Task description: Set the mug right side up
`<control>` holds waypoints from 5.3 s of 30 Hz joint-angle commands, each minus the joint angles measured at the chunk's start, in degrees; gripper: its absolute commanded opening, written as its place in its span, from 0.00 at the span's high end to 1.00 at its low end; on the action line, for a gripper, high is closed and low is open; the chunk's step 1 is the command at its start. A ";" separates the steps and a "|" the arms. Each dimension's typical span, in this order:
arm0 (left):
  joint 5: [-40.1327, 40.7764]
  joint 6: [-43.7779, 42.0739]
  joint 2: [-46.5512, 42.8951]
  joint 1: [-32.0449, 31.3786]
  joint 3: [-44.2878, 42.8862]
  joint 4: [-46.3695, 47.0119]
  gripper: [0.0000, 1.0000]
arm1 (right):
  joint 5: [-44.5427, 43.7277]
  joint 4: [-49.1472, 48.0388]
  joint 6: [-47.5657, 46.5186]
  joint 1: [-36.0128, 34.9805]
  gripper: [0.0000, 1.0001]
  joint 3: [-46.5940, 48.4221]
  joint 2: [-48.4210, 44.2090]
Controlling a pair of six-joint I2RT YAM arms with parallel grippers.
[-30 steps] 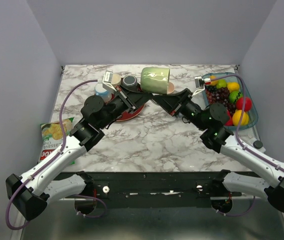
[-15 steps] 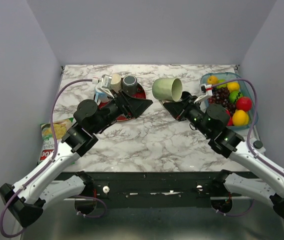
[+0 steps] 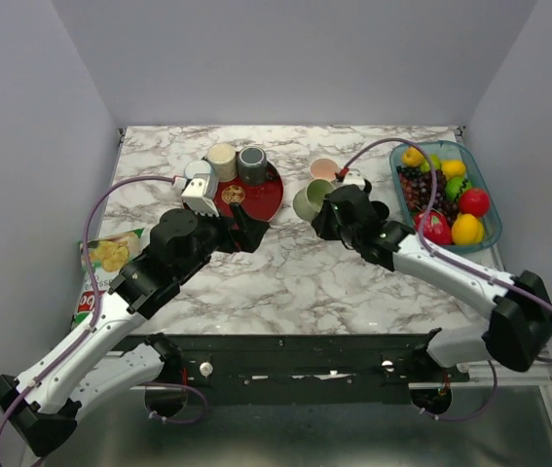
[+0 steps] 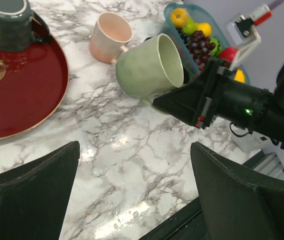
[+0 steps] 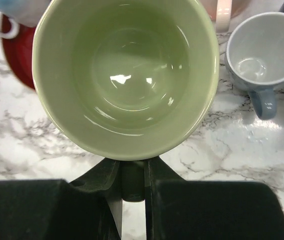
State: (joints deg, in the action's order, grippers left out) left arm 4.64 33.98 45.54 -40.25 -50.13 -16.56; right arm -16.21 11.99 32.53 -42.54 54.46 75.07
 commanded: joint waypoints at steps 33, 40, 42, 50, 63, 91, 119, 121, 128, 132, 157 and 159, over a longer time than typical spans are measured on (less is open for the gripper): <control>12.14 -7.87 5.44 1.05 -4.71 -7.52 0.01 | -10.34 17.72 6.75 0.88 0.66 28.07 35.67; 15.13 -8.75 6.05 3.50 -6.82 -9.72 0.01 | -9.46 19.39 7.19 0.88 0.41 29.39 36.20; 15.57 -9.45 6.31 4.39 -7.61 -9.90 0.01 | -8.93 19.39 7.45 0.88 0.30 29.13 35.50; 7.32 -12.44 16.41 15.89 -11.04 -10.60 0.01 | -4.19 11.83 3.94 0.97 0.05 21.58 22.51; 3.43 -31.53 45.41 27.42 -33.59 -13.84 0.01 | 3.55 9.72 1.04 0.88 0.00 12.35 0.71; -4.56 -40.31 65.63 36.03 -38.46 -16.40 0.12 | 8.47 8.05 1.13 0.89 0.01 4.25 -6.95; -1.74 -36.35 68.63 36.38 -41.98 -12.89 0.55 | 12.60 5.06 2.10 0.88 0.04 2.50 -5.19; -2.01 -36.09 69.24 36.38 -42.24 -12.89 0.55 | 12.60 5.06 2.18 0.97 0.04 2.32 -5.28; -2.62 -35.65 70.30 36.38 -42.16 -12.62 0.76 | 12.60 5.15 2.18 0.88 0.04 2.15 -5.28; -2.45 -35.30 70.30 36.38 -42.07 -12.71 1.00 | 12.69 5.06 2.27 0.88 0.04 2.06 -5.37; -16.03 -14.47 43.44 36.12 -30.75 -18.26 1.00 | 19.19 0.94 3.14 0.88 0.00 1.27 -8.88; -18.26 -11.32 40.00 35.86 -28.02 -15.18 1.00 | 20.77 0.06 3.76 0.88 0.00 0.91 -8.97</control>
State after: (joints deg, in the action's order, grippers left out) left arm -2.68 15.40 94.39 -4.08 -81.84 -38.72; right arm 0.34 15.49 34.94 -41.89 56.75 67.66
